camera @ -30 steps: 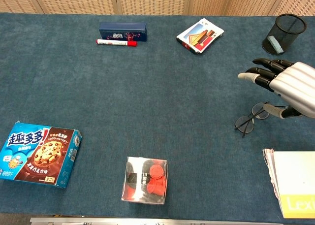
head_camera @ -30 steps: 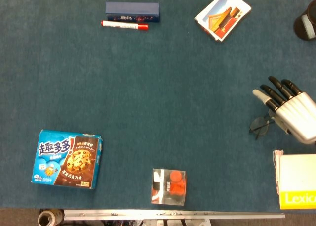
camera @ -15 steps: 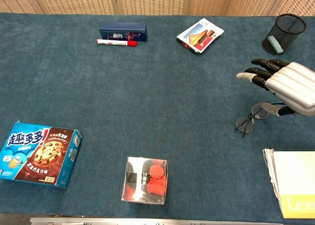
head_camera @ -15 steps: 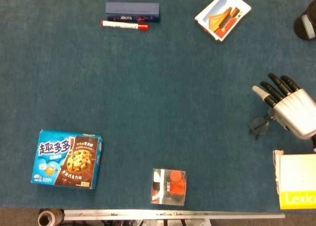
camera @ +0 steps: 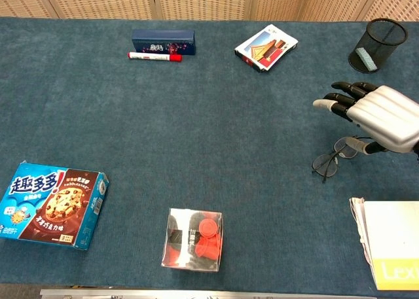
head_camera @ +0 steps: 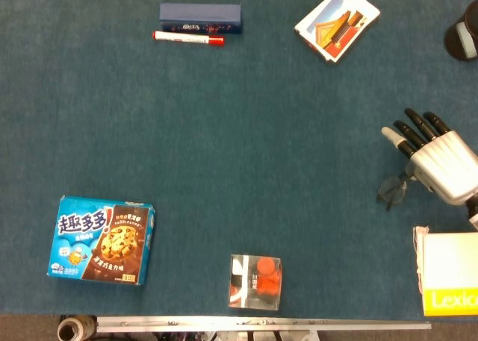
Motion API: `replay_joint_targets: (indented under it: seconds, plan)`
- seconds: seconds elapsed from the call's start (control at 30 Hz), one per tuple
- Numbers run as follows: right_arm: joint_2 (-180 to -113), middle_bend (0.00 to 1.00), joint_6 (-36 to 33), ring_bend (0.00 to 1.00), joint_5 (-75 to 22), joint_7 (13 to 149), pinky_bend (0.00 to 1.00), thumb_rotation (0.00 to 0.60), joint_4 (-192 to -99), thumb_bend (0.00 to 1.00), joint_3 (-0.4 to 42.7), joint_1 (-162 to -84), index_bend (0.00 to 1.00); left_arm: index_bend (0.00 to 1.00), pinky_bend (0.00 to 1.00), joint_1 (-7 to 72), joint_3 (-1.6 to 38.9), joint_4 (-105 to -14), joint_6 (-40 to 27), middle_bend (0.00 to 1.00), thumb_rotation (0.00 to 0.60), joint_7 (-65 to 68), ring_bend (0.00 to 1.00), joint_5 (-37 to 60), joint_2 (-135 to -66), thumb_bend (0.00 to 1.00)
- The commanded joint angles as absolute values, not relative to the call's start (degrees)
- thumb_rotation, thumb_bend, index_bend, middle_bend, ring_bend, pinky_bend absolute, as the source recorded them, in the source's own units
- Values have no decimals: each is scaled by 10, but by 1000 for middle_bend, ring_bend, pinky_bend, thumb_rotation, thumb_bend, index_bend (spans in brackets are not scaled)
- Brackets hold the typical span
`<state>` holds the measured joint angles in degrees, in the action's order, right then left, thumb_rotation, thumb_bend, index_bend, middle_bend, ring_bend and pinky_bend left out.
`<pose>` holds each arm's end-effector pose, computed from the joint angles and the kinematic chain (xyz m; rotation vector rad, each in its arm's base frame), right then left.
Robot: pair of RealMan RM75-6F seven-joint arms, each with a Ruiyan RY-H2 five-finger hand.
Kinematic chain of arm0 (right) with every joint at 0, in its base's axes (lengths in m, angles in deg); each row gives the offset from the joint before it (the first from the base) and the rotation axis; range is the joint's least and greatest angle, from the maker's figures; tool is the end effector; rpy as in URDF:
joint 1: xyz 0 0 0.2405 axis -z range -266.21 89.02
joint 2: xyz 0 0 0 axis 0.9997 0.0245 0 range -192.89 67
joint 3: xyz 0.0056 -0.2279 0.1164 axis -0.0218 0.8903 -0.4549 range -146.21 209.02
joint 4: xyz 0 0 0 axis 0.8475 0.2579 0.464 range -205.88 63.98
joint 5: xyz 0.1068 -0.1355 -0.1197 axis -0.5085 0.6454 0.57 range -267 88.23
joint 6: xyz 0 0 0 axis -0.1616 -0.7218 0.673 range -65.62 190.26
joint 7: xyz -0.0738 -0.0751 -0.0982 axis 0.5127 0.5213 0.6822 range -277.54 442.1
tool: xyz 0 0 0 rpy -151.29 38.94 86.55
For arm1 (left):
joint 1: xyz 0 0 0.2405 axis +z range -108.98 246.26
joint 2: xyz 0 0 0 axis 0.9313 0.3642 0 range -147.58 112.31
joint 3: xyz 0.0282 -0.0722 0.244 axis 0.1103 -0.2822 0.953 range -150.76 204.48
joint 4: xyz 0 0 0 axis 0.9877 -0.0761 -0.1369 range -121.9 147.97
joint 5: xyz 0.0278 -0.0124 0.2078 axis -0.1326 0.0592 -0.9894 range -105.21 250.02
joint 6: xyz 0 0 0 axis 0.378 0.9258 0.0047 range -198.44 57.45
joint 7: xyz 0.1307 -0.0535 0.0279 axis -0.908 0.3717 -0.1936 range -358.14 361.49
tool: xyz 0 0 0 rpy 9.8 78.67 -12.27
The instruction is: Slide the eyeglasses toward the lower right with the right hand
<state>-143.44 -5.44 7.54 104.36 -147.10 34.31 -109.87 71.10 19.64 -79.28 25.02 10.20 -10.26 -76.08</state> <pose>-0.2771 -0.2354 0.0273 2.0393 -0.4460 0.6547 -0.3266 0.1518 0.2287 -1.1218 -0.8123 -0.9877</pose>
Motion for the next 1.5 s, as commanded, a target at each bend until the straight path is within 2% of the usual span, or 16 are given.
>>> replay_joint_targets:
  seconds: [0.03, 0.83, 1.37, 1.5]
  plan:
    - [-1440, 202, -50, 75, 71, 1045, 189, 600, -1464, 276, 343, -1100, 156, 441, 457, 711, 196, -793, 250, 290, 600, 102, 300, -102, -761, 222]
    - [-1467, 202, -26, 75, 44, 1059, 189, 600, -1425, 276, 344, -1107, 155, 441, 457, 713, 195, -793, 253, 290, 600, 107, 301, -102, -760, 222]
    - [-1463, 202, -15, 75, 33, 1061, 189, 600, -1431, 276, 348, -1110, 155, 441, 457, 713, 195, -793, 252, 290, 600, 107, 301, -102, -759, 222]
    - [-1447, 202, -36, 75, 40, 1041, 189, 600, -1455, 275, 348, -1106, 155, 441, 457, 713, 195, -793, 251, 290, 600, 110, 301, -101, -758, 222]
